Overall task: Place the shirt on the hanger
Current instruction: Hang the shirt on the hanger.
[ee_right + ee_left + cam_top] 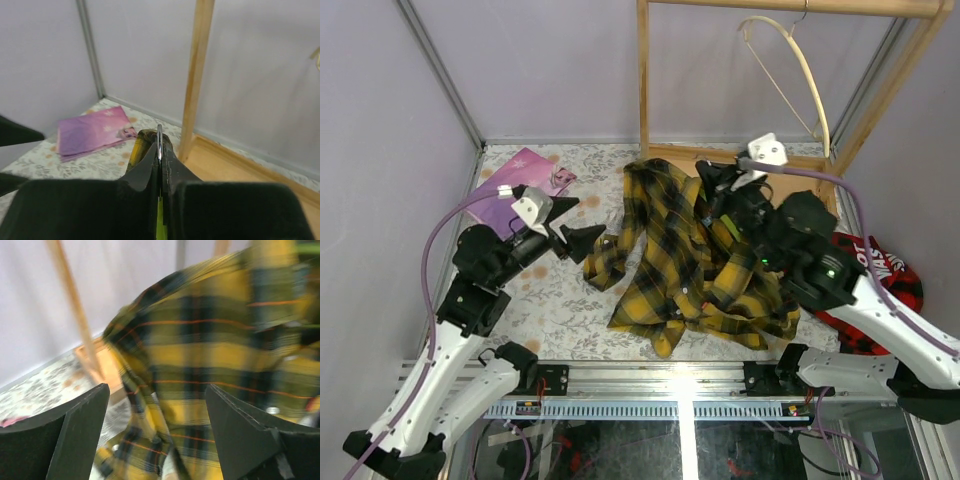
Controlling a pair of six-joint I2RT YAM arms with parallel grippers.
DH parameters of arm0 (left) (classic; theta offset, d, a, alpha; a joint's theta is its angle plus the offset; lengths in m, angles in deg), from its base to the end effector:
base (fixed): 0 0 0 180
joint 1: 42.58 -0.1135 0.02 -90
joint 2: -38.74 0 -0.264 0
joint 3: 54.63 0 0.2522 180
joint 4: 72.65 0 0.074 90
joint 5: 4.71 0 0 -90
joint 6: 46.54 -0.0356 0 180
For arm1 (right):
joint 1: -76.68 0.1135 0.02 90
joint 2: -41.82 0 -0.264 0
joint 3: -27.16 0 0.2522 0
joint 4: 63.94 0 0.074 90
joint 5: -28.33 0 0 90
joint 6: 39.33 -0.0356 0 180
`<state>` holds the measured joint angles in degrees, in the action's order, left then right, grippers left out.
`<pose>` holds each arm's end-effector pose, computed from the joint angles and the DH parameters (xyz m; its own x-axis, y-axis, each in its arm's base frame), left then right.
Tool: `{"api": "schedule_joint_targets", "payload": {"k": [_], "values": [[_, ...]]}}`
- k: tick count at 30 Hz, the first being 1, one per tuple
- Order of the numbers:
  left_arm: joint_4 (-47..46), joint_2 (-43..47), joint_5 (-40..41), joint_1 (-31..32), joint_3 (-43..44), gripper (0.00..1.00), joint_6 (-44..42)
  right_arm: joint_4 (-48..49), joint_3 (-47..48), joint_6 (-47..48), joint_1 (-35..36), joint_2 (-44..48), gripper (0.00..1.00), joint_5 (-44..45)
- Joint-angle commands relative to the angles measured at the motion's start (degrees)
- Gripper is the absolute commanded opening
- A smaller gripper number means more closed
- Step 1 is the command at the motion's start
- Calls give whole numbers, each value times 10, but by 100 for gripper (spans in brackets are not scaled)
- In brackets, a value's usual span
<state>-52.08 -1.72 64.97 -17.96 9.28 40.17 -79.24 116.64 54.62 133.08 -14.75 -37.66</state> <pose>0.1383 -0.0770 0.3906 0.0861 0.0197 -0.9961 0.7022 0.7081 0.0747 0.1160 0.1484 0.5031 0.2047 0.1943 -0.9594 -0.5334 0.8439 0.0572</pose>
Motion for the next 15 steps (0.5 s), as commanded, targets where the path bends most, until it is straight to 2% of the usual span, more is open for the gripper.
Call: {"api": "schedule_joint_targets", "payload": {"k": [1,3,5,10,15], "values": [[-138,21,-119,11,-42,76,122,117,6,2,-2,-24,0,87],[-182,21,-109,56,-61,76,137,128,12,-9,-3,-46,0,82],[-186,9,-72,115,-56,77,116,115,28,-26,-7,-66,0,70],[-234,-54,6,272,-46,77,116,101,29,-81,-40,-87,0,10],[-347,-119,66,366,-59,77,159,105,3,-120,-76,-80,0,-37]]}}
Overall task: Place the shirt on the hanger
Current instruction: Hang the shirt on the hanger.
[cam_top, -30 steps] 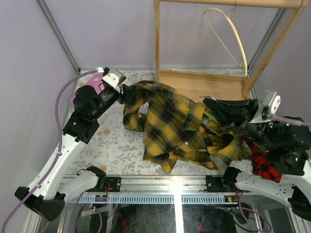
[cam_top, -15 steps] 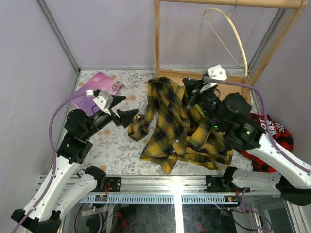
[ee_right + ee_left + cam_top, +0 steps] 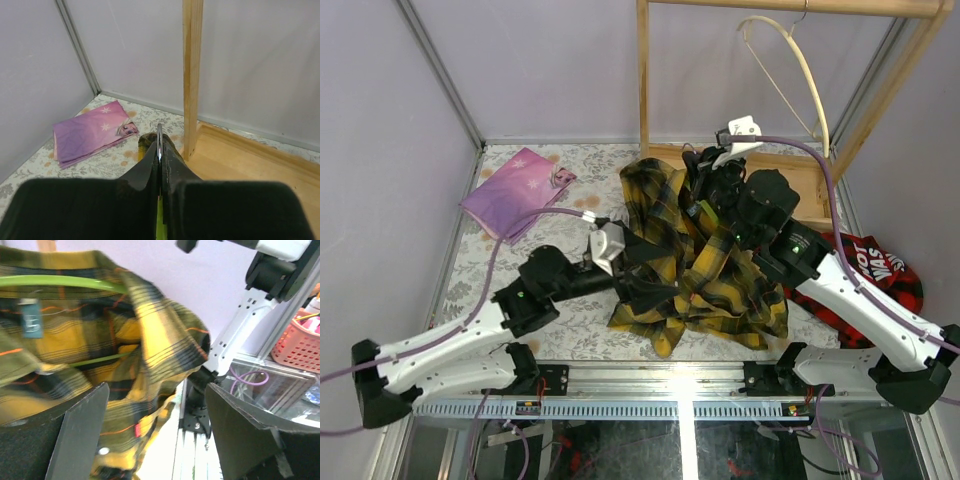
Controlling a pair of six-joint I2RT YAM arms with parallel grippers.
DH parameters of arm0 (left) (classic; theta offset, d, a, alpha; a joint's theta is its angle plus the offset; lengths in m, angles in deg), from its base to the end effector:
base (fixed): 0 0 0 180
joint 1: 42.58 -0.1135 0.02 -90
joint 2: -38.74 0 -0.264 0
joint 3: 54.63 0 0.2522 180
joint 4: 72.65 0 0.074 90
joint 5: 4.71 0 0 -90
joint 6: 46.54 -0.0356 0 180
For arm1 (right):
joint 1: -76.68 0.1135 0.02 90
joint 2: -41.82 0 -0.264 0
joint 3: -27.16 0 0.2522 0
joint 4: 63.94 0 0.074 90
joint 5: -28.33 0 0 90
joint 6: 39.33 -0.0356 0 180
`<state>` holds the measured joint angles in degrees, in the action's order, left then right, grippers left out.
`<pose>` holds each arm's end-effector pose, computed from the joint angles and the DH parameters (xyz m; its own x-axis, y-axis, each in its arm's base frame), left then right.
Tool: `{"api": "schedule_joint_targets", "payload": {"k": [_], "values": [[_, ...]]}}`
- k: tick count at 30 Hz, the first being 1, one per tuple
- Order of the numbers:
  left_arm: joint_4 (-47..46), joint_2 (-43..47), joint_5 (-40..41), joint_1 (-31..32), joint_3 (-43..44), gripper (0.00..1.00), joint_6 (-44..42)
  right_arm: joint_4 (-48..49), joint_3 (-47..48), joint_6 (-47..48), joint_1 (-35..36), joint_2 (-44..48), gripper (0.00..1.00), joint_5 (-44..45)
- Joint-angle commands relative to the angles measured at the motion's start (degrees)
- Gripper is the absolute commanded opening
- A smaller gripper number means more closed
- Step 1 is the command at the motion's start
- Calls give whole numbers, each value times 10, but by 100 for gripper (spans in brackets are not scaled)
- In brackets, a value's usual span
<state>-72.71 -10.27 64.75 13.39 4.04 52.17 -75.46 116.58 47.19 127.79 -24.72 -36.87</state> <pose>0.1023 -0.1738 0.3732 -0.0534 -0.1743 -0.9832 0.9727 0.2135 -0.0907 0.1695 0.1864 0.4747 0.0962 0.2071 -0.9736 -0.4551 0.8791 0.1420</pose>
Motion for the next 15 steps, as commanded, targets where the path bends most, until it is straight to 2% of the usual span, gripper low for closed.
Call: {"api": "schedule_joint_targets", "payload": {"k": [1,6,8,15], "values": [[-157,-43,80,65,-8,78,41,68,-1,-47,-25,21,0,-53],[-205,-74,153,88,-11,78,38,74,-16,-43,-26,35,0,-105],[-227,-77,175,87,-17,75,43,81,-28,-39,-26,43,0,-128],[-241,-130,157,87,-2,62,66,89,-45,-39,-26,60,0,-155]]}}
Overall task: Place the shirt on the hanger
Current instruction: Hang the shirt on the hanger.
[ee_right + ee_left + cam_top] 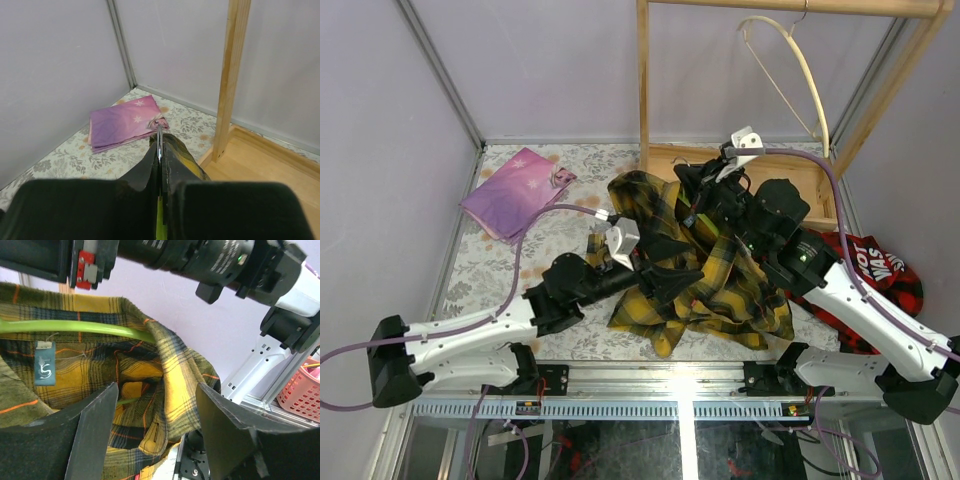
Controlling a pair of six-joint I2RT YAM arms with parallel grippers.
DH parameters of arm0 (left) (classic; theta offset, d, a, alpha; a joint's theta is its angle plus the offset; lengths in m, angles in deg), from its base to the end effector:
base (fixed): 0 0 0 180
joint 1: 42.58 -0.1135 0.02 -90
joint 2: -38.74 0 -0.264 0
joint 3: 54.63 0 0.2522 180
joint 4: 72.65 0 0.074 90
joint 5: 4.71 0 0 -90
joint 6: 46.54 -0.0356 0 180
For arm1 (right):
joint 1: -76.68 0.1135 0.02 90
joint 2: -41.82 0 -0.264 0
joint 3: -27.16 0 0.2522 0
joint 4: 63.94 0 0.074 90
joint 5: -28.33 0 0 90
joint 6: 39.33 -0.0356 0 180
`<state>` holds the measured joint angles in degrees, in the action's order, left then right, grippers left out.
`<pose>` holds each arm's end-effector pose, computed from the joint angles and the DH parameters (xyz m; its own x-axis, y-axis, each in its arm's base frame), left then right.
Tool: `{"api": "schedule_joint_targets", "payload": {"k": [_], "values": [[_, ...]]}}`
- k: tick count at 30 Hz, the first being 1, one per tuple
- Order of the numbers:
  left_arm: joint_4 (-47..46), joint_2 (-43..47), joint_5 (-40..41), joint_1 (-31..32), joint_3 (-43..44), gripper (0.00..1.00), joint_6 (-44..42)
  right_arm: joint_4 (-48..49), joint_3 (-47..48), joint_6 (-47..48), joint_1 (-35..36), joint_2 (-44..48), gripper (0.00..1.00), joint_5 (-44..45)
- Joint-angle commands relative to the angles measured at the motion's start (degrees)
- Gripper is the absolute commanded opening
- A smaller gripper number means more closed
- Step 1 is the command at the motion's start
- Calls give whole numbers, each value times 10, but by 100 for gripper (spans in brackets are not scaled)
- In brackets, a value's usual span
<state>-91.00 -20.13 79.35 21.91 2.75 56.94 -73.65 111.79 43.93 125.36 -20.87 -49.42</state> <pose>0.1002 -0.2185 0.3647 -0.0977 -0.3336 -0.9376 0.9435 0.2686 -0.1939 0.1636 0.1746 0.4654 0.0688 0.2520 -0.9653 -0.6093 0.7768 0.1593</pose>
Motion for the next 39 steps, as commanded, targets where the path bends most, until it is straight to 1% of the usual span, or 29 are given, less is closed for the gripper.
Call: {"api": "schedule_joint_targets", "payload": {"k": [1,3,6,9,10,13,14,15,16,17,18,19,23,27,34,39], "values": [[-63,-39,1,2,10,62,22,70,3,-8,-2,22,0,-32],[-71,-55,-30,2,11,62,30,69,5,-8,-2,24,0,-33],[-82,-75,-71,5,8,65,48,67,9,-6,-2,26,0,-33],[-84,-90,-75,12,2,65,52,66,11,-7,-2,29,0,-38],[-83,-92,-67,12,-1,64,52,66,12,-8,-2,31,0,-43],[-83,-88,-47,12,-6,50,48,66,12,-12,-2,35,0,-56],[-82,-83,-46,13,-5,43,41,65,12,-12,-2,37,0,-58],[-78,-80,-45,12,-2,34,35,65,11,-12,-2,38,0,-57],[-72,-75,-48,12,2,21,24,64,9,-10,-2,40,0,-55],[-60,-70,-47,12,10,12,11,64,8,-7,-2,41,0,-52],[-43,-64,-44,12,15,5,0,63,7,-5,-2,44,0,-51],[-23,-57,-38,11,28,1,-12,61,5,-1,-2,45,0,-48],[74,-32,-7,11,81,0,-45,51,2,17,-2,54,0,-47],[187,-12,-9,11,148,0,-73,49,-10,36,-2,65,0,-51],[304,30,2,11,206,0,-110,68,-25,65,-2,84,0,-61],[374,48,-38,11,220,0,-122,68,-9,86,-2,81,0,-45]]}}
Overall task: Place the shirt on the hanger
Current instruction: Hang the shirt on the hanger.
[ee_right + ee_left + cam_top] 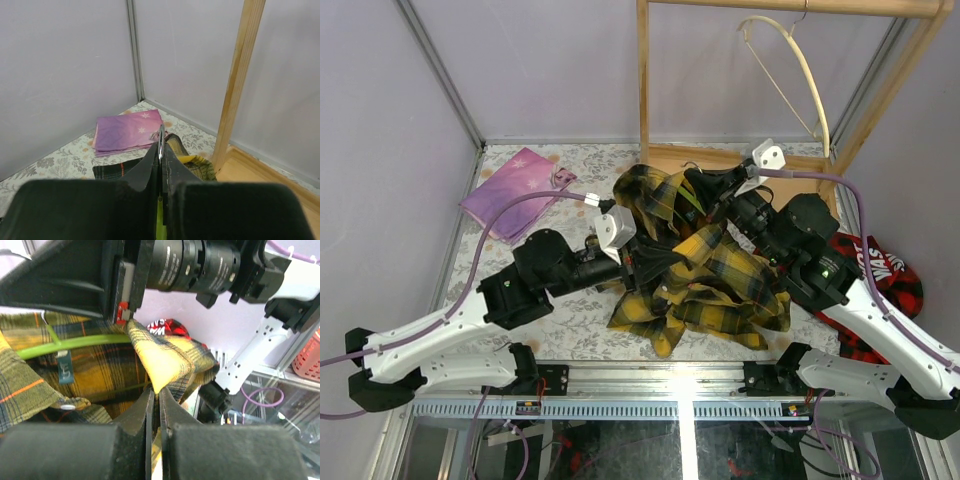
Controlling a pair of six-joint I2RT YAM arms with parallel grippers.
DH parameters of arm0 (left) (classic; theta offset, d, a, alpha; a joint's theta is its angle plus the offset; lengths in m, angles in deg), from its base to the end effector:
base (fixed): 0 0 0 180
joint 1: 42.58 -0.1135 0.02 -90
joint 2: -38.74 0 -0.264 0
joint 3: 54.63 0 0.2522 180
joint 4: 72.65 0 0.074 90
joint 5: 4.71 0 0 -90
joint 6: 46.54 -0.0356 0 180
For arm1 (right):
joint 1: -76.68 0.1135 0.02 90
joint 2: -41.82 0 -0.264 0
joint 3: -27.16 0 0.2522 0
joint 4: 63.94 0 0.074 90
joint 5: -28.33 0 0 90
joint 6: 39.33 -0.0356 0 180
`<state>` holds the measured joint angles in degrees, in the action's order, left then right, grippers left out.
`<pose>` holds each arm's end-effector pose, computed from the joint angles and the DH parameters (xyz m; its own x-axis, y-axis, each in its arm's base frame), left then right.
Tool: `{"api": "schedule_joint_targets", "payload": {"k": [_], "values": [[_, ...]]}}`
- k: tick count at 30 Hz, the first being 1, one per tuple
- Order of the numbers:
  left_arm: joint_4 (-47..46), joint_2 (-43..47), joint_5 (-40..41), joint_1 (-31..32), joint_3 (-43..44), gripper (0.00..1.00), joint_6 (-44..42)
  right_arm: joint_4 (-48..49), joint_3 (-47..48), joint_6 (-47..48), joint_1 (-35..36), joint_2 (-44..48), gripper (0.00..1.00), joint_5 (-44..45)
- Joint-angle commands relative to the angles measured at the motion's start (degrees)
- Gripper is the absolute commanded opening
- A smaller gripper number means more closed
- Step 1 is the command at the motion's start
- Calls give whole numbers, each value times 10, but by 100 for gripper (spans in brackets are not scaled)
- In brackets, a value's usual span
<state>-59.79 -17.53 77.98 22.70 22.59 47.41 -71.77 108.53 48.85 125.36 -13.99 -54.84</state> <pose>0.0867 -0.1992 0.4386 -0.0070 -0.1482 -0.9889 0.9554 0.2908 -0.0503 0.1374 0.1499 0.4740 0.1797 0.2521 -0.9509 -0.6770 0.7330 0.0664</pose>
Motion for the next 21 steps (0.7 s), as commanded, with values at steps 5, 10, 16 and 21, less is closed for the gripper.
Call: {"api": "schedule_joint_targets", "payload": {"k": [5,10,16,21], "values": [[125,38,-54,3,-6,0,-29,39,68,65,-5,-3,0,-12],[177,66,-9,4,-37,0,-40,25,112,77,-5,-5,0,-26],[218,93,72,2,-16,0,-74,8,152,81,-5,-6,0,-44],[217,67,112,-2,52,0,-121,-10,242,88,-5,-48,0,-72]]}}
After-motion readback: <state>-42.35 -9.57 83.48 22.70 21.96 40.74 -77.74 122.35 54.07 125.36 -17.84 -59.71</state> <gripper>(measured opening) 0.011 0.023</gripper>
